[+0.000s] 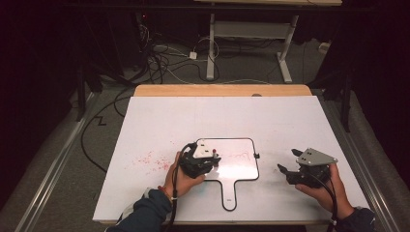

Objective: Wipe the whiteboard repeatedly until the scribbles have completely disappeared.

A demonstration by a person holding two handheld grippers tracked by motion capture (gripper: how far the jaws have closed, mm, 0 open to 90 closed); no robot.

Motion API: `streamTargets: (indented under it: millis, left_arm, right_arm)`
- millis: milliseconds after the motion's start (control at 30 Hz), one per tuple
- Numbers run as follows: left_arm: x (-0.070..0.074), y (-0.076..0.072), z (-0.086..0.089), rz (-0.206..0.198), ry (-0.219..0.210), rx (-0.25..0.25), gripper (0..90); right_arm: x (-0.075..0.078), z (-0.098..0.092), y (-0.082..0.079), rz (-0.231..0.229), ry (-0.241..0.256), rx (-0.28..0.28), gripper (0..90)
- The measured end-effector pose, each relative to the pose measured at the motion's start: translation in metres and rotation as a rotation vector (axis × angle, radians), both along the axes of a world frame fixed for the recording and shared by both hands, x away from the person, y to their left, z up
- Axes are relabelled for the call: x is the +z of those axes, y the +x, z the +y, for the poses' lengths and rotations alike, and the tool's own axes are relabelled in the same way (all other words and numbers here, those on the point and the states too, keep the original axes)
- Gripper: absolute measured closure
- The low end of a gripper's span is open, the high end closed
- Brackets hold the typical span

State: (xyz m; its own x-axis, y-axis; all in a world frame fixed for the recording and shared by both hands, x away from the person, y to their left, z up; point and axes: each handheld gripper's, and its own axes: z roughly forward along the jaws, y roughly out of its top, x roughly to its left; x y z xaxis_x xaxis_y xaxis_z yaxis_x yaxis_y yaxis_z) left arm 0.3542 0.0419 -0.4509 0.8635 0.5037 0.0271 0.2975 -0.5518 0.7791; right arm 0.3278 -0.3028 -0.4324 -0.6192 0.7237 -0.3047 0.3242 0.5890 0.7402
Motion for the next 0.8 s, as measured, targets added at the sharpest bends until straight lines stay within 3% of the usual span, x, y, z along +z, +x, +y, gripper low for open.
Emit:
streamTargets:
  millis: [133, 300, 400, 467, 567, 667, 800]
  left_arm:
    - [0.001, 0.008, -0.005, -0.029, 0.027, -0.002, 78.5]
    - [-0.002, 0.033, 0.014, -0.028, -0.005, 0.102, 78.5]
    - [-0.002, 0.041, 0.016, -0.033, 0.004, 0.142, 78.5]
    - [-0.002, 0.041, 0.015, -0.029, 0.01, 0.147, 78.5]
    - [0.001, 0.033, 0.016, -0.015, 0.03, 0.116, 78.5]
    - [0.002, 0.026, 0.024, -0.024, 0.051, 0.111, 78.5]
    - [-0.001, 0.031, 0.028, -0.004, 0.005, 0.136, 78.5]
  right_arm:
    - [0.0, -0.001, -0.001, -0.002, 0.001, 0.003, 29.5]
    - [0.002, -0.002, -0.002, -0.012, 0.001, 0.001, 29.5]
    - [0.001, -0.002, -0.001, -0.011, -0.001, -0.003, 29.5]
    - [0.002, -0.002, -0.002, -0.012, -0.002, -0.001, 29.5]
    - [0.002, -0.002, -0.002, -0.015, -0.002, -0.001, 29.5]
    - [0.002, -0.003, -0.002, -0.013, -0.001, -0.007, 29.5]
    - [0.002, -0.004, -0.003, -0.013, -0.005, -0.009, 29.5]
